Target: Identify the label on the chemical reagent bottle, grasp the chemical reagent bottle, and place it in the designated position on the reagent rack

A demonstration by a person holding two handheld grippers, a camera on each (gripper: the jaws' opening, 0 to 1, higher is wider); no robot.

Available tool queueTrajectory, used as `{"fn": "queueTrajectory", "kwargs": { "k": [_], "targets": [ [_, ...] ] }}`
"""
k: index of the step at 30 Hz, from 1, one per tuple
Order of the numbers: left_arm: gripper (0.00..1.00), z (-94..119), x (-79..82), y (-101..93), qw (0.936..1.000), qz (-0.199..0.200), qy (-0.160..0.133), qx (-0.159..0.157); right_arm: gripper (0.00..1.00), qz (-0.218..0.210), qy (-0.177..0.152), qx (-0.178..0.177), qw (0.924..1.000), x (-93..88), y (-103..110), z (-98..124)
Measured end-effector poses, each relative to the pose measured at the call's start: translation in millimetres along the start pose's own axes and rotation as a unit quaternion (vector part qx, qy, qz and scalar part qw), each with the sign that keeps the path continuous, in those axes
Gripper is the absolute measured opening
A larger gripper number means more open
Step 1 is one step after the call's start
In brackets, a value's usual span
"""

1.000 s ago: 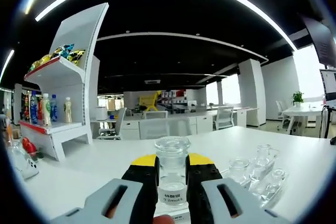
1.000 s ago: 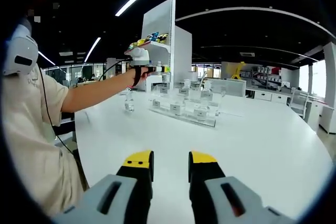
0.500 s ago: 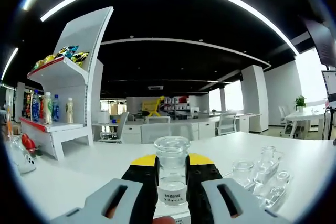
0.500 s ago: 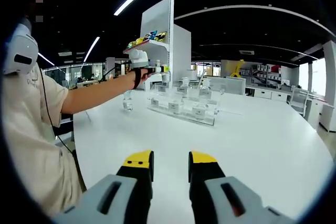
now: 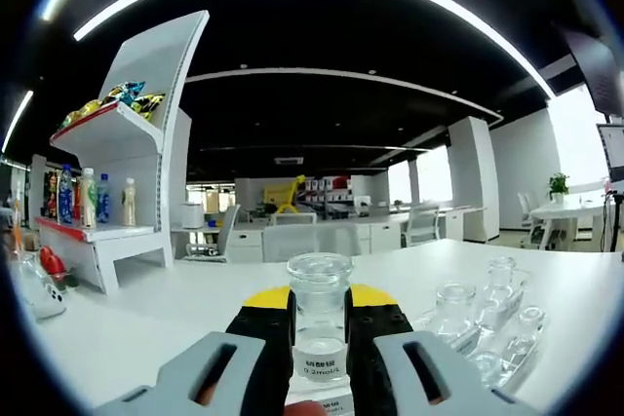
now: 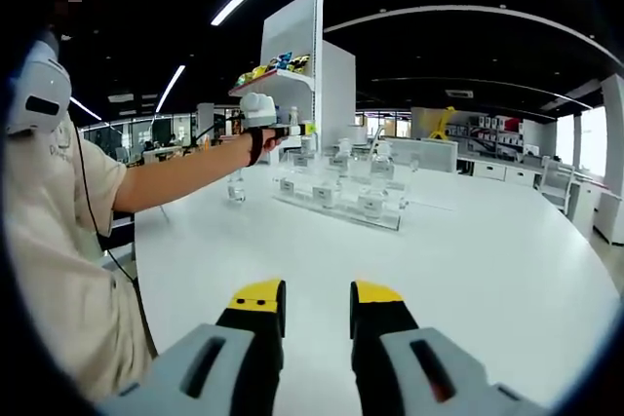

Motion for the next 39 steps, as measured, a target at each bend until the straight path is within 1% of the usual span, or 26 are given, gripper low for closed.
{"fn": "queueTrajectory", "kwargs": {
  "k": [4, 8, 15, 26, 32, 34, 39],
  "targets": [
    [0.2, 2.0, -2.1, -0.7, 1.0, -0.003, -0.001, 0.0, 0.26, -0.001, 0.003, 0.001, 1.0, -1.0, -6.5, -1.0],
    [0.2, 2.7, -6.4, -1.4, 1.0, -0.003, 0.003, -0.001, 0.26, -0.001, 0.002, 0.002, 1.0, -0.6, -7.2, -1.8],
    [0.2, 5.0, -20.7, -4.6, 0.9999, -0.005, 0.014, -0.001, 0.26, -0.001, 0.005, 0.001, 1.0, -2.0, -8.2, -2.5],
    [0.2, 9.9, -24.8, -9.4, 0.9998, -0.005, 0.018, -0.003, 0.26, 0.0, 0.004, -0.001, 1.0, -0.7, -9.0, -1.5],
    [0.2, 14.1, -30.2, -11.1, 0.9997, 0.002, 0.023, -0.004, 0.26, 0.004, 0.006, -0.001, 1.0, -0.2, -6.7, -2.4],
    [0.2, 11.0, -31.7, -9.0, 0.9997, 0.002, 0.024, -0.003, 0.26, 0.005, 0.005, 0.0, 1.0, 0.5, -6.1, -2.4],
    [0.2, 11.1, -32.6, -8.6, 0.9997, 0.003, 0.025, -0.003, 0.26, 0.005, 0.005, -0.001, 1.0, 1.5, -5.6, -2.5]
  ]
}}
Point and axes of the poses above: the point that each gripper's makers call its tool centre point, and the gripper's own axes: z roughly backward along the fingers, y roughly to its left, x roughly out of its top, the point moved 1 cm from there along z, roughly backward along the fingers, and after that the axes turned 5 degrees about -z, right-handed, at the moved point
